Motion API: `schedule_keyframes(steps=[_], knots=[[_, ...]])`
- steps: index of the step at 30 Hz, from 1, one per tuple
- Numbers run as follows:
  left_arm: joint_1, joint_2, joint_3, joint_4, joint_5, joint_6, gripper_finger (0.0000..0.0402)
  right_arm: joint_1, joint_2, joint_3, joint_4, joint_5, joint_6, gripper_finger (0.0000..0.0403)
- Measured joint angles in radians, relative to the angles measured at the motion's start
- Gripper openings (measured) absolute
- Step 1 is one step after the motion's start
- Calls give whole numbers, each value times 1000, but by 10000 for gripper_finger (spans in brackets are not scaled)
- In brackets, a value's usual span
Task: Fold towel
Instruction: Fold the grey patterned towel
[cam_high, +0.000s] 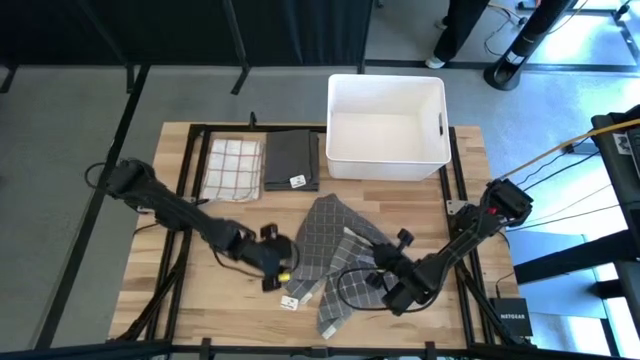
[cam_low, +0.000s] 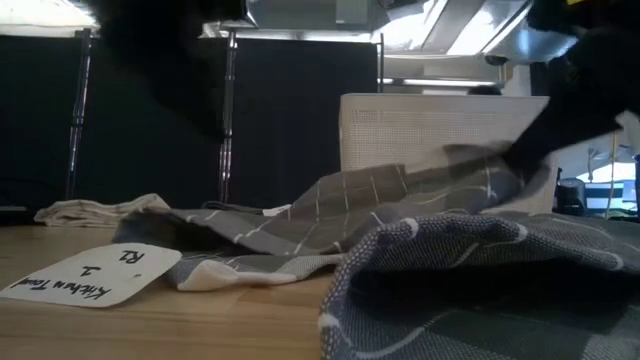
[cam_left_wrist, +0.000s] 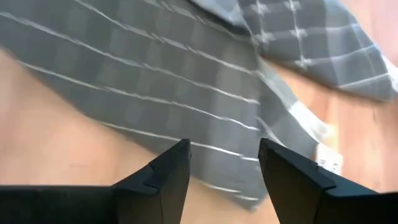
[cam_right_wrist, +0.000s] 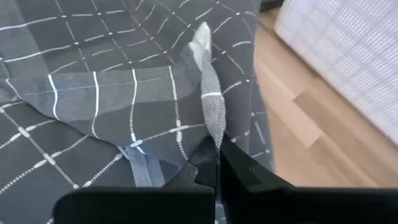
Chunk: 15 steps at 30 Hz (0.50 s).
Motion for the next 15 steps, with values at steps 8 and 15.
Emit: schedule_keyframes(steps=[8, 15], knots=[[-116, 186, 0, 114, 3, -331, 166, -10, 0, -44, 171, 22, -158, 6], [-148, 228, 0, 117, 74, -542, 163, -43, 0, -44, 188, 69, -277, 9]])
